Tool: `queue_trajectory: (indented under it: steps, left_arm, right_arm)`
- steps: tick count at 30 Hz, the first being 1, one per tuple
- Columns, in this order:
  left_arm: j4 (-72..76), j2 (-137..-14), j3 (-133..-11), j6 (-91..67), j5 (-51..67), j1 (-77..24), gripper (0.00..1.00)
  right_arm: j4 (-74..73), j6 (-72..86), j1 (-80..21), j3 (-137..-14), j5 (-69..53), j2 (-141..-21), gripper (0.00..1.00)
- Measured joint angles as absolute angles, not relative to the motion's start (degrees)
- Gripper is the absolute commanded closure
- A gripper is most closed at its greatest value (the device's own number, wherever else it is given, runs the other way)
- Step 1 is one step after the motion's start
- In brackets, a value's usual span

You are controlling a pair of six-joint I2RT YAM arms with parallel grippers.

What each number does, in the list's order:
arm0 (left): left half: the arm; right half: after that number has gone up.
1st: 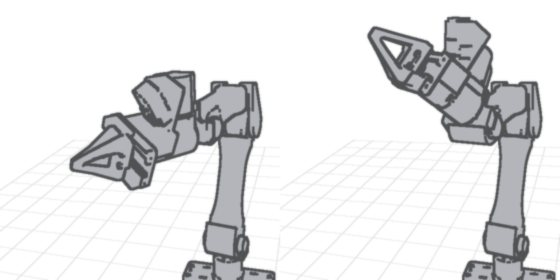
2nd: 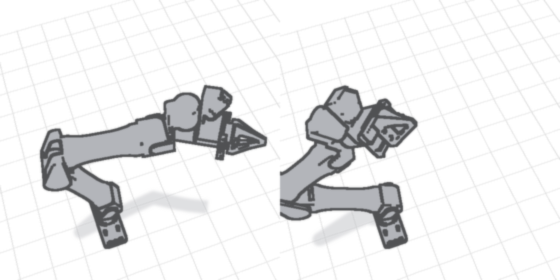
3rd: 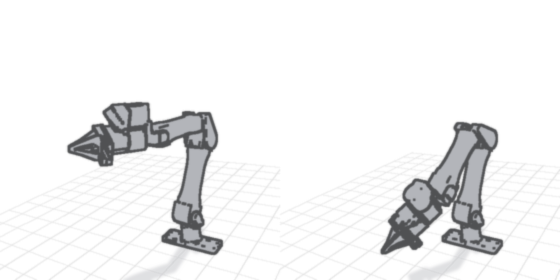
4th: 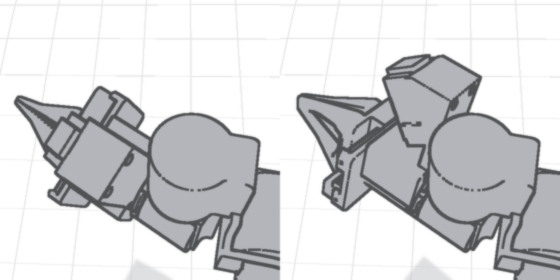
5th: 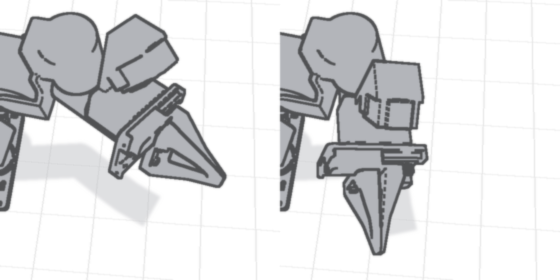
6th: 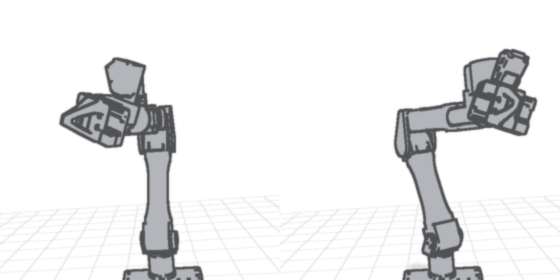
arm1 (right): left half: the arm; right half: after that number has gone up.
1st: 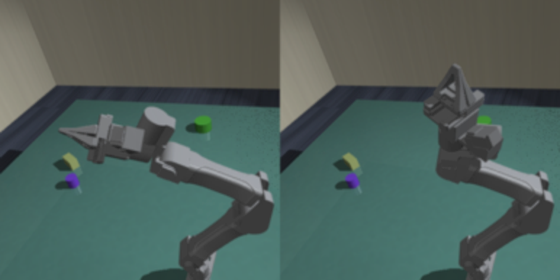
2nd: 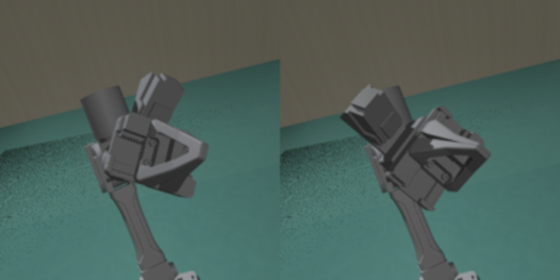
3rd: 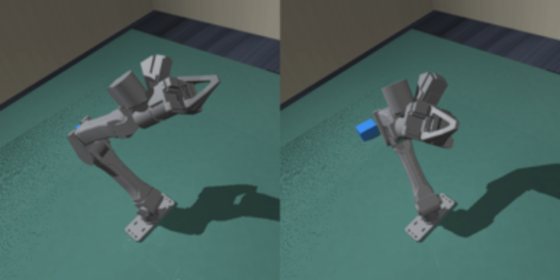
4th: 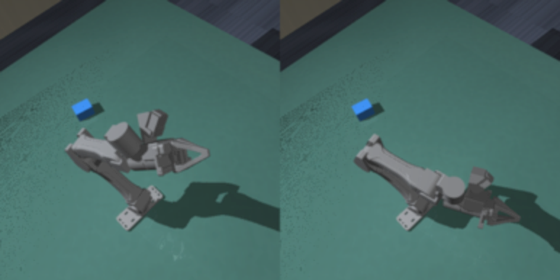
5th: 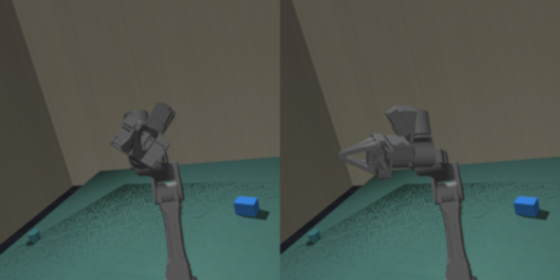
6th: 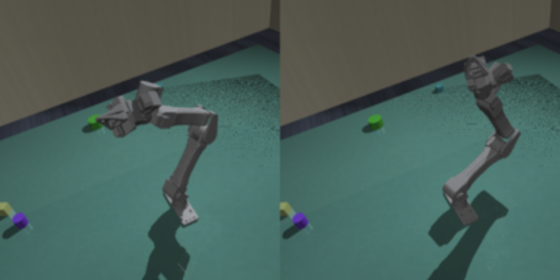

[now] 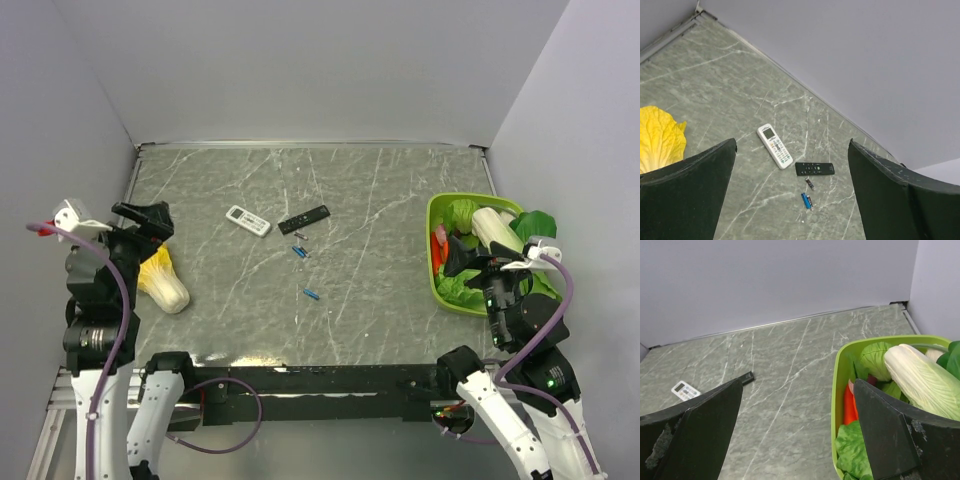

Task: Load the batteries into the remote control
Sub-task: Pick up the remote control from the center of the board.

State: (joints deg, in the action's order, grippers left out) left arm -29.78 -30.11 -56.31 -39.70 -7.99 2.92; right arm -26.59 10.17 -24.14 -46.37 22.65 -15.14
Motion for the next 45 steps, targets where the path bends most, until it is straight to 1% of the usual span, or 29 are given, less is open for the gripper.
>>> queue_trajectory:
  steps: [6,18,24,28,37,41,45]
  left_arm:
    - [-29.9,-36.8,-56.3,-42.6,-8.4,2.9,0.03]
    - [-33.3,-58.8,-56.4,-48.8,-6.4,2.7,0.03]
    - [-33.3,-71.2,-58.9,-50.1,-5.8,-0.6,0.03]
    - [-33.8,-82.5,-65.3,-51.5,-6.6,-4.5,0.03]
    - [-41.4,-111.3,-91.3,-56.7,-15.7,-11.2,0.03]
    - [-45.5,-118.2,-97.1,-59.2,-18.7,-12.4,0.03]
    - [-48.2,-122.1,-99.0,-60.9,-20.1,-13.0,0.03]
  right_arm:
    - [-26.7,12.2,-24.1,-46.3,21.1,-16.0,0.00]
    - [-27.9,13.7,-24.1,-44.5,16.8,-16.5,0.00]
    - [-28.3,14.1,-24.1,-43.4,14.0,-17.6,0.00]
    - [-28.4,14.1,-24.1,-43.3,12.7,-19.2,0.00]
    - [-28.4,12.7,-24.1,-43.3,12.2,-20.1,0.00]
    - [-28.4,11.8,-24.1,-43.3,12.5,-20.1,0.00]
    - [-28.5,10.7,-24.1,-43.3,13.1,-20.0,0.00]
